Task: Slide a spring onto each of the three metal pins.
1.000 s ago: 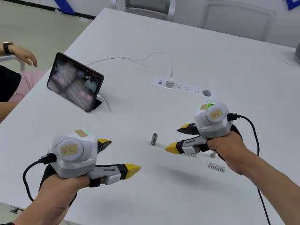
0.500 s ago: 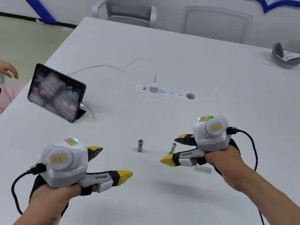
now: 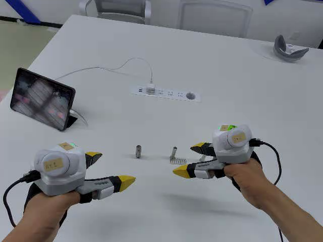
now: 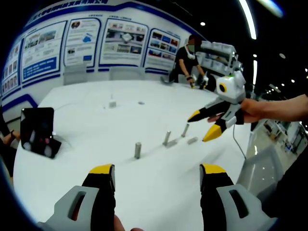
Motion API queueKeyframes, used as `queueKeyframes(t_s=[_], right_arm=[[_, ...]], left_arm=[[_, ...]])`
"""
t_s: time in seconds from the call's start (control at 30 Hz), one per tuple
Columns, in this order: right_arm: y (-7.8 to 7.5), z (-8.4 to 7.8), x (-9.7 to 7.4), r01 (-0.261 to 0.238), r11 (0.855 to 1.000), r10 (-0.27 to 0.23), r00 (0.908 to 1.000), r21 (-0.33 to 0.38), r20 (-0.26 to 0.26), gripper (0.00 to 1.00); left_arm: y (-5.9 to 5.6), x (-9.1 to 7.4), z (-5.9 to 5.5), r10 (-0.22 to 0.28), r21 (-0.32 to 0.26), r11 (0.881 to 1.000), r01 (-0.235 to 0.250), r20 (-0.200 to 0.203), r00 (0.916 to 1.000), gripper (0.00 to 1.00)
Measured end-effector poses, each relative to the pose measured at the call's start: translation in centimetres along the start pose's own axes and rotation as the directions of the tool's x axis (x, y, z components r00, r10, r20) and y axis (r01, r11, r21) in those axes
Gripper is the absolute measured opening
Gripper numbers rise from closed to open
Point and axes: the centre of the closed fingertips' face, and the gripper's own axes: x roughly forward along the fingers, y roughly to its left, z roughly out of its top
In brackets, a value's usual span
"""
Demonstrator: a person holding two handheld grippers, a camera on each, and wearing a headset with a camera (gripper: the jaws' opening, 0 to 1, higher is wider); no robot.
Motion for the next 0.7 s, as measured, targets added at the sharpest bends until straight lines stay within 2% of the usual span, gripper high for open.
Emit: queueKeyframes(t_s=[0.53, 0.7], right_arm=[[0.0, -2.2, -2.8, 0.061, 0.996, -0.063, 0.9974, 0.059, 0.034, 0.70], [0.1, -2.9, -3.5, 0.074, 0.993, -0.079, 0.9959, 0.091, 0.044, 0.73]], left_arm=[[-0.5, 0.9, 0.1, -0.016, 0.013, 1.000, 0.016, -0.010, 0.9998, 0.74], [-1.2, 1.4, 0.2, -0.029, 0.022, 0.999, 0.029, -0.018, 0.9994, 0.74]])
